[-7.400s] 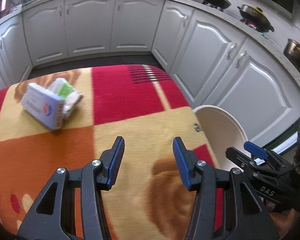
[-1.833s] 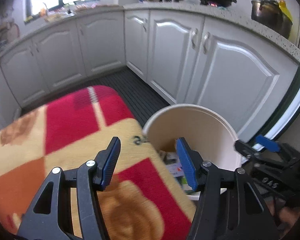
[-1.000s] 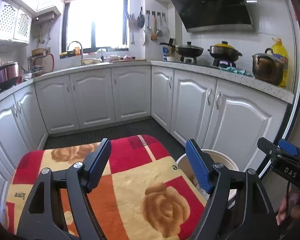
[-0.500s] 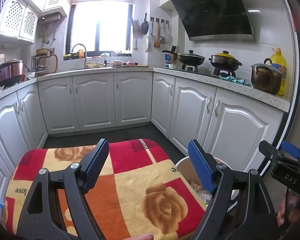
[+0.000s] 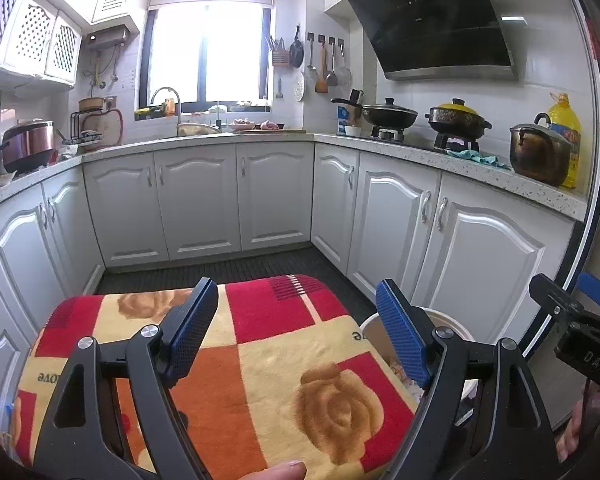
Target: Collect trash
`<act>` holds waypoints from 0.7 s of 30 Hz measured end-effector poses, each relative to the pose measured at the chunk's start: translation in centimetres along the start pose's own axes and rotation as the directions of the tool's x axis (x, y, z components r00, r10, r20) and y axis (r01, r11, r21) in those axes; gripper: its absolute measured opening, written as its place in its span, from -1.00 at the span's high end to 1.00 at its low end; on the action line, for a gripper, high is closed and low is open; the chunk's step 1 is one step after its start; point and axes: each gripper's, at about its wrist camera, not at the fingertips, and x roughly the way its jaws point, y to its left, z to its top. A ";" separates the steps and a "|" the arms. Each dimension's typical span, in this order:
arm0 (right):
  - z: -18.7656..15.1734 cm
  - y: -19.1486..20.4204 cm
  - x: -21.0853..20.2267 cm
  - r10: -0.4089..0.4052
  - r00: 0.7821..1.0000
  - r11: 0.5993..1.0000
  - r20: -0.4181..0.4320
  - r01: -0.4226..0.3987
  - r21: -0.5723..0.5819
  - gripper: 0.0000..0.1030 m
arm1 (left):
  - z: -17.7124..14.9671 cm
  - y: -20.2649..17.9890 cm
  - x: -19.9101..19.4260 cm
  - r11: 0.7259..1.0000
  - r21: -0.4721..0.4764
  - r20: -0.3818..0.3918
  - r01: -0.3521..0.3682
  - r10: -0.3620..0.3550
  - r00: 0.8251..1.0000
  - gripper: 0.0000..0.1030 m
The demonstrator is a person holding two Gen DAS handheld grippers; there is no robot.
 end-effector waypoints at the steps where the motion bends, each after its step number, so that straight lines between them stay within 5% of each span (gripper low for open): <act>1: 0.1 0.0 0.0 -0.002 1.000 1.000 0.002 0.002 -0.002 -0.96 | 0.0 -0.1 0.0 1.000 0.000 0.000 -0.001 0.001 1.000 -0.57; 21: -0.1 0.6 -0.2 0.000 1.000 1.000 0.002 0.000 -0.012 -0.99 | -0.3 0.2 0.3 1.000 0.000 -0.004 -0.008 0.008 1.000 -0.57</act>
